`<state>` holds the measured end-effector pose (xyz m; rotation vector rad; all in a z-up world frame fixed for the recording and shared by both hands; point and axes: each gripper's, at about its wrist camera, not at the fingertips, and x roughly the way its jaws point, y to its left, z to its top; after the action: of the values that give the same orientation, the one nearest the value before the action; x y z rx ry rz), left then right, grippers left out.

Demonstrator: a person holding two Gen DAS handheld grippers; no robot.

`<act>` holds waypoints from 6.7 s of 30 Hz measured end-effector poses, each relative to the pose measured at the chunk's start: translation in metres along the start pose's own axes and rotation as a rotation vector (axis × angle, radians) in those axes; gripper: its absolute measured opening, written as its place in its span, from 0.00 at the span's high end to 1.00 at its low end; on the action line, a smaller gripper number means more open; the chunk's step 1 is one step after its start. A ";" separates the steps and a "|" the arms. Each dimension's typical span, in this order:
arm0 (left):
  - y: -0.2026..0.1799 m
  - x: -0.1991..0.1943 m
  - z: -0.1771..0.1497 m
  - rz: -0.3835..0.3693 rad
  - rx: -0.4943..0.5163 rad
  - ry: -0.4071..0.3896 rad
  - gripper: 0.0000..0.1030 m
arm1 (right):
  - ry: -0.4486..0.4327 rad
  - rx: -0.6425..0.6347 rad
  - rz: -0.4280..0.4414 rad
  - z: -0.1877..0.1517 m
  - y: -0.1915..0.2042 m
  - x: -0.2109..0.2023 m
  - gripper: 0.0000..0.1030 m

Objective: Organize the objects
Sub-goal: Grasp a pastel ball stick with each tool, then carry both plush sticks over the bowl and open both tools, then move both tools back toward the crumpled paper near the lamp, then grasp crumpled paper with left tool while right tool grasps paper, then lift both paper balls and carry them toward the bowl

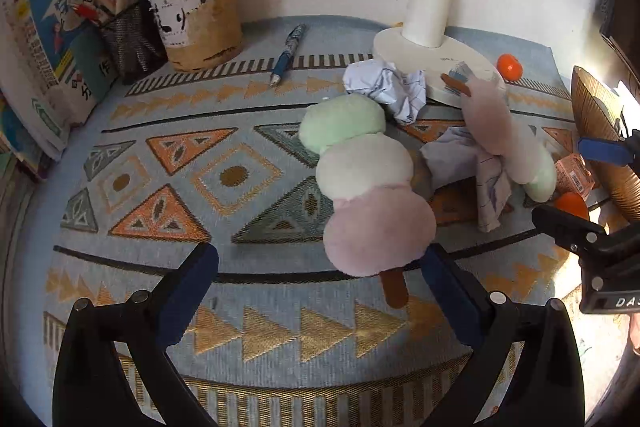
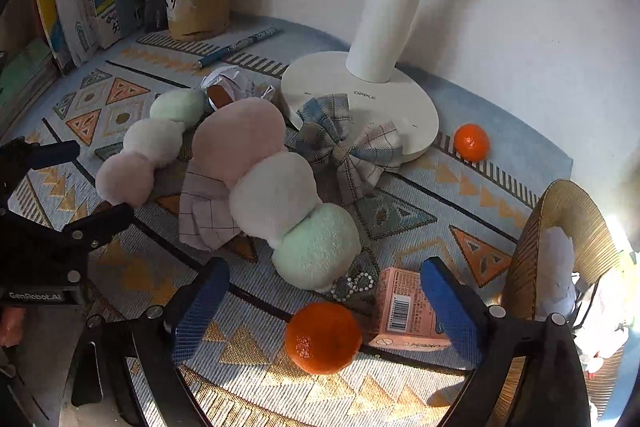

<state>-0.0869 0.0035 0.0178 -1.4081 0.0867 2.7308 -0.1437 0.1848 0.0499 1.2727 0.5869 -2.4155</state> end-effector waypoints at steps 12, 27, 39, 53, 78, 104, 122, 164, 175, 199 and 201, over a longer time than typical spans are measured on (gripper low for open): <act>0.008 0.018 0.032 -0.218 -0.017 0.019 0.03 | -0.009 0.133 0.235 0.011 -0.019 0.025 0.12; 0.031 -0.044 0.004 -0.277 -0.096 -0.129 0.55 | -0.186 0.326 0.243 -0.029 -0.053 -0.085 0.57; -0.019 -0.075 -0.063 -0.308 -0.077 -0.205 0.55 | -0.048 0.520 0.070 -0.148 0.009 -0.093 0.57; -0.013 -0.083 -0.073 -0.357 -0.089 -0.274 0.54 | -0.078 0.402 0.128 -0.149 0.027 -0.090 0.26; -0.212 -0.097 0.080 -0.524 0.213 -0.288 0.54 | -0.442 0.768 -0.166 -0.126 -0.207 -0.189 0.55; -0.140 -0.128 0.069 -0.479 0.081 -0.396 0.01 | -0.442 0.684 -0.012 -0.128 -0.177 -0.186 0.24; -0.012 -0.056 -0.038 -0.206 -0.023 -0.271 0.01 | -0.348 0.545 0.088 -0.135 -0.046 -0.081 0.13; -0.023 0.070 0.101 -0.435 0.051 -0.027 0.44 | -0.117 0.327 0.252 0.025 0.030 0.033 0.47; -0.021 0.023 0.075 -0.408 0.084 -0.096 0.49 | -0.238 0.297 0.244 -0.002 0.029 -0.012 0.51; -0.029 -0.076 -0.061 -0.456 -0.081 -0.262 0.49 | -0.294 0.333 -0.002 -0.147 -0.031 -0.091 0.48; -0.027 -0.079 -0.064 -0.461 -0.090 -0.284 0.49 | -0.315 0.338 -0.003 -0.150 -0.032 -0.095 0.48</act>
<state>0.0130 0.0223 0.0449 -0.8972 -0.3358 2.5252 -0.0046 0.2988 0.0591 0.9693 0.0945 -2.7224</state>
